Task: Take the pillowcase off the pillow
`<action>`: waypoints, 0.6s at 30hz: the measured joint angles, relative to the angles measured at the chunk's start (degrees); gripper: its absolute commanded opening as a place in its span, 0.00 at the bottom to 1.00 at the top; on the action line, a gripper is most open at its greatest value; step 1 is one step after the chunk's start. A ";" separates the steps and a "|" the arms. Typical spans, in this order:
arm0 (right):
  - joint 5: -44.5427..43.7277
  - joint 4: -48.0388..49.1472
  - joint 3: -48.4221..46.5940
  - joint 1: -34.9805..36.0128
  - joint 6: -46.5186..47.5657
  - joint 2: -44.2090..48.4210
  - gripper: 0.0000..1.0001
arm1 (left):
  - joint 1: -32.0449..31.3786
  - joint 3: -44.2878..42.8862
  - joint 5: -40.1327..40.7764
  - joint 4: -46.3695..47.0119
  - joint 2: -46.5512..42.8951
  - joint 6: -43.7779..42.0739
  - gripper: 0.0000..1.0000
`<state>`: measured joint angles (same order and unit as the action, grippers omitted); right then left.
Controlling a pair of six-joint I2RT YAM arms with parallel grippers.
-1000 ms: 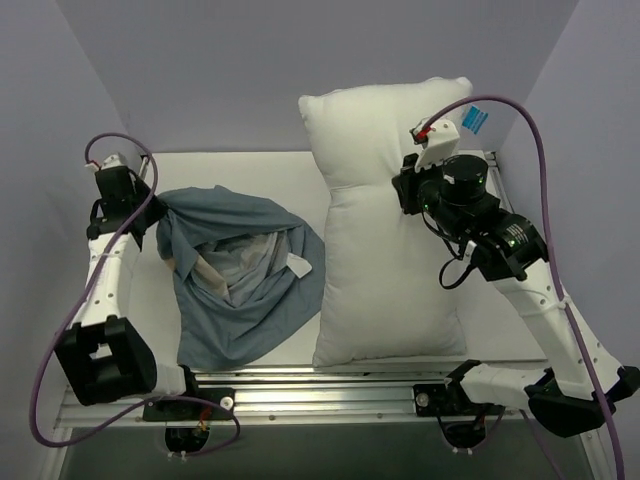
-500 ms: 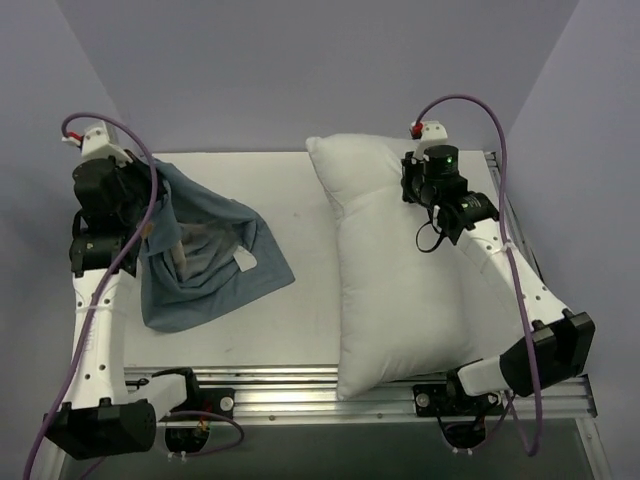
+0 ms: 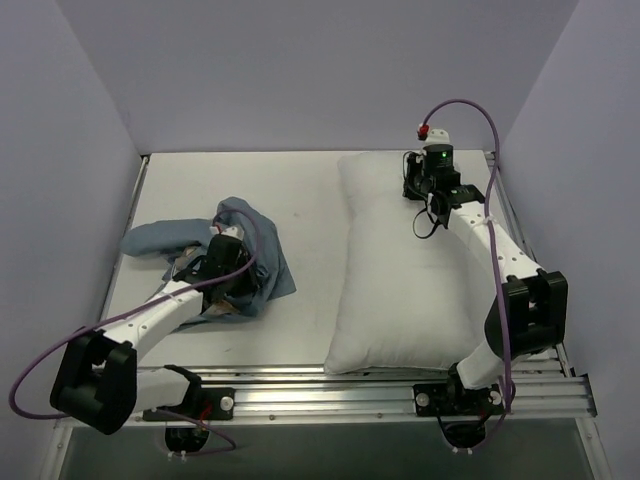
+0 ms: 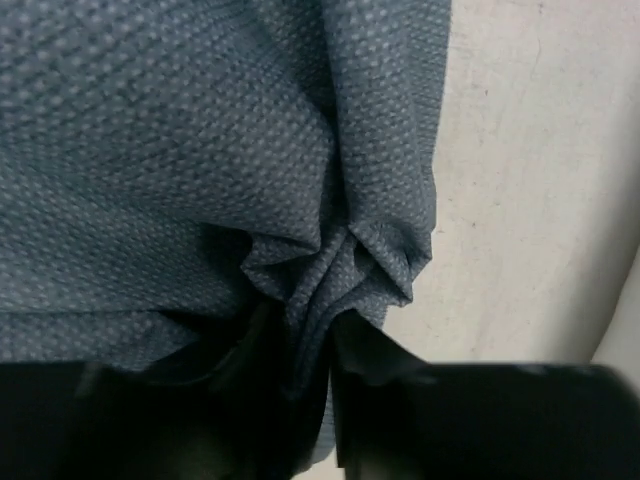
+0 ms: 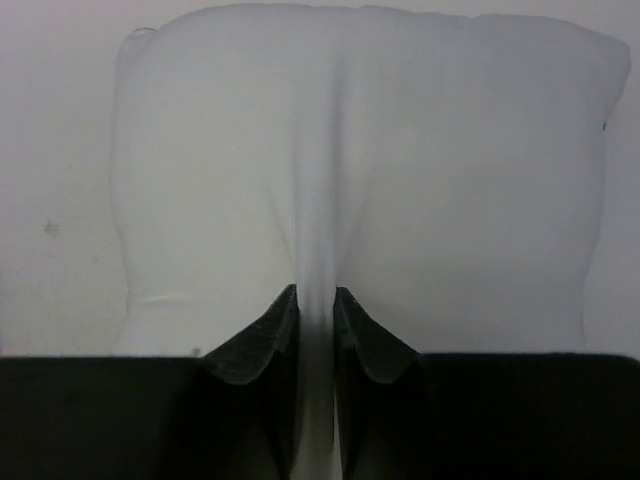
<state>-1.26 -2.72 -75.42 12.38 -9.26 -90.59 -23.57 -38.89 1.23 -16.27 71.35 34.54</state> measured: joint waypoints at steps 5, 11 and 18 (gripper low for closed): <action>2.23 0.31 -0.13 0.09 -0.90 1.01 0.69 | -1.79 -2.84 0.07 -2.45 -2.60 0.28 0.81; 2.60 -3.65 -2.73 0.20 -0.81 8.46 0.95 | -1.79 -19.63 4.52 -10.56 -12.41 -4.57 0.94; -3.89 -6.58 -9.57 0.44 -0.33 24.48 1.00 | -1.79 -40.04 14.29 -19.85 -21.27 -13.81 0.94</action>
<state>-5.15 -9.30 -84.99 12.82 -9.58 -66.11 -25.36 -78.94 15.53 -36.12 50.09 20.73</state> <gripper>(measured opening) 0.994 0.941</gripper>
